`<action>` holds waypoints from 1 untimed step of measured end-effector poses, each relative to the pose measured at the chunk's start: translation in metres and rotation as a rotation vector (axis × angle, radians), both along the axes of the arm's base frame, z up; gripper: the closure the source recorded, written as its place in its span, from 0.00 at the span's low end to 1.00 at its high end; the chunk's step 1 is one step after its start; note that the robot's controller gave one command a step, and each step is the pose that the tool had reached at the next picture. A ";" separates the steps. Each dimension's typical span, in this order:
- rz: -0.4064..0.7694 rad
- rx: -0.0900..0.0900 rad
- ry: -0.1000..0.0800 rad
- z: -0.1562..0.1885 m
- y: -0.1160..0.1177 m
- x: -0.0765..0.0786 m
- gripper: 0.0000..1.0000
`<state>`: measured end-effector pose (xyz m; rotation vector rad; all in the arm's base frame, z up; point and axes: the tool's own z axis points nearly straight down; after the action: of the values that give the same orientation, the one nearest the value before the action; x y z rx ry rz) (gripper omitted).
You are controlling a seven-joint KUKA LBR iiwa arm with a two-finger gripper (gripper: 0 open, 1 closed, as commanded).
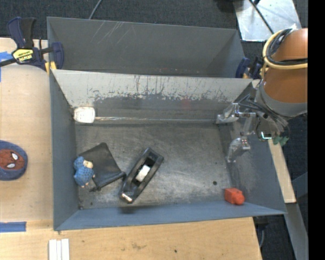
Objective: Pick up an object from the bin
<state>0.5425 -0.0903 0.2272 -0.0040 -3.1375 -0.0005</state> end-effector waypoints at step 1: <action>-0.015 -0.001 -0.015 0.053 0.037 0.043 0.00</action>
Offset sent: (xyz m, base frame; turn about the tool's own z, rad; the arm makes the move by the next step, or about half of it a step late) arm 0.0395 0.0352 0.0489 0.0177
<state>0.5853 -0.0533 0.2802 -0.0271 -3.1526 0.0010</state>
